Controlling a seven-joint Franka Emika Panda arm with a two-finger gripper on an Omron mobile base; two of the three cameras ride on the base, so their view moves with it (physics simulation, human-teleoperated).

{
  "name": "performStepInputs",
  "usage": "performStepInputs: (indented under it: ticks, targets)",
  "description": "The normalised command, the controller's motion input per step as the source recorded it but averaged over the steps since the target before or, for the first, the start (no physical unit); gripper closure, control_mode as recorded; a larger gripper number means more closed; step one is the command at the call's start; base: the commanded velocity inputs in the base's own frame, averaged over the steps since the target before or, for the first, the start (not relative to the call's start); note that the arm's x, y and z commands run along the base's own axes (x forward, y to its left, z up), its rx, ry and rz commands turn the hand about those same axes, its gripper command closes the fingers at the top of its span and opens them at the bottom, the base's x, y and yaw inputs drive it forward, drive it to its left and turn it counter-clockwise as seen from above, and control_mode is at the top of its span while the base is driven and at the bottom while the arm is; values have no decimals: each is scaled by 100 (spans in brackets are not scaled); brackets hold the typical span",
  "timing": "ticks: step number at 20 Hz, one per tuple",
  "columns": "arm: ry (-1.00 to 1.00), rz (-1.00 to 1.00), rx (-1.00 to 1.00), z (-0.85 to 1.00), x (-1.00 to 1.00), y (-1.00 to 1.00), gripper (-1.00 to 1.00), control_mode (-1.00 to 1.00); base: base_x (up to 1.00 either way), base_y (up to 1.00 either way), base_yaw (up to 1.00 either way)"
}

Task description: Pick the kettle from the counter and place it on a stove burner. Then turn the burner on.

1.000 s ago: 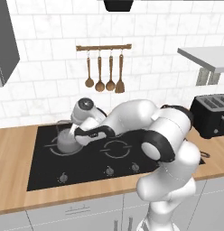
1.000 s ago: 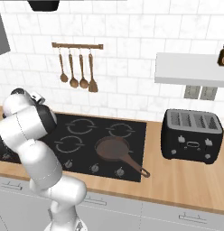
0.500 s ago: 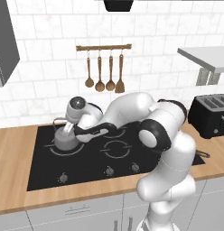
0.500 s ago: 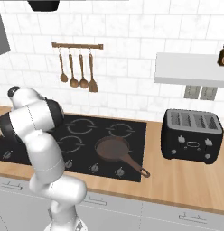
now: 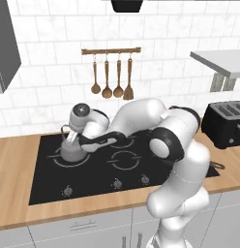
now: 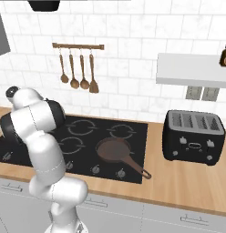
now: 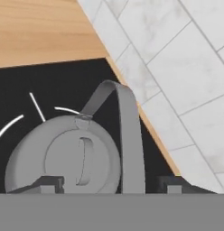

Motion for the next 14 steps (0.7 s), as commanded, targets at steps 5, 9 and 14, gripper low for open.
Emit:
performStepInputs:
  ticks: [5,9,14]
  targets:
    - [-4,0,0,62,-4,7,-100,-100,0,0,0]
    - [-2,-14,1,50,-82,2,-100,-100,0,0,0]
    - [-3,-42,9,1,-100,27,-100,-100,0,0,0]
